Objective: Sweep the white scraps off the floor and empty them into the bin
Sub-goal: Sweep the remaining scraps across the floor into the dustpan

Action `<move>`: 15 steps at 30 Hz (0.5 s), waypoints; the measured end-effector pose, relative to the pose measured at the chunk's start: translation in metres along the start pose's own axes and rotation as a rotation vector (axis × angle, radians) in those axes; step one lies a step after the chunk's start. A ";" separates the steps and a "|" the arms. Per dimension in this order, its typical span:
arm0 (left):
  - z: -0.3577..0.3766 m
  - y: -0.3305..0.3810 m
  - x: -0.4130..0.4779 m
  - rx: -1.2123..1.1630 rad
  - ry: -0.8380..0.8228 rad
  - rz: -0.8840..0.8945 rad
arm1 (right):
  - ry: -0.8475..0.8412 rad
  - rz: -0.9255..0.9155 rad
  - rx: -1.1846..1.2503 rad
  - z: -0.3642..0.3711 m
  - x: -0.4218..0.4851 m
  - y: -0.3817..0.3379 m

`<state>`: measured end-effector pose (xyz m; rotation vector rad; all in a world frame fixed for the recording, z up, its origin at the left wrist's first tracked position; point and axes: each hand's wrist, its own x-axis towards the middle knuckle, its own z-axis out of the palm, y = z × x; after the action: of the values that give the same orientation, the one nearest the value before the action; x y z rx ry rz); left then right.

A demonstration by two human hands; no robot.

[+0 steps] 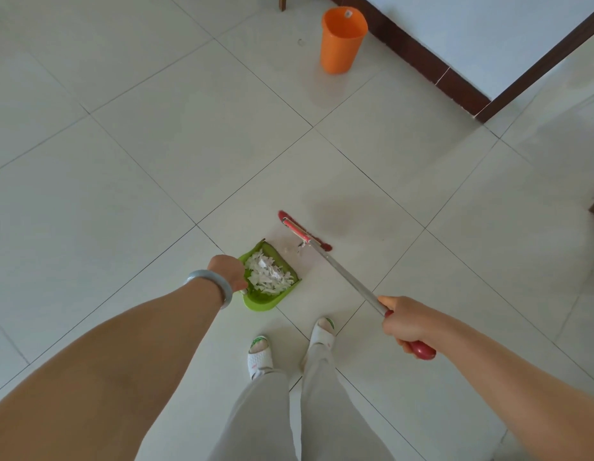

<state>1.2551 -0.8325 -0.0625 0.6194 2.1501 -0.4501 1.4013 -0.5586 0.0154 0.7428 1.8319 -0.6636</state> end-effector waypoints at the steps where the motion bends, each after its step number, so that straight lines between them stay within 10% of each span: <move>1: 0.005 -0.004 -0.002 0.001 -0.008 -0.006 | 0.011 -0.001 -0.017 0.004 0.007 -0.005; 15: 0.031 -0.025 -0.006 -0.021 0.021 -0.026 | -0.164 -0.019 -0.047 0.089 0.006 -0.040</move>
<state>1.2629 -0.8703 -0.0731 0.5878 2.1819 -0.4363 1.4225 -0.6487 -0.0162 0.6227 1.7005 -0.6711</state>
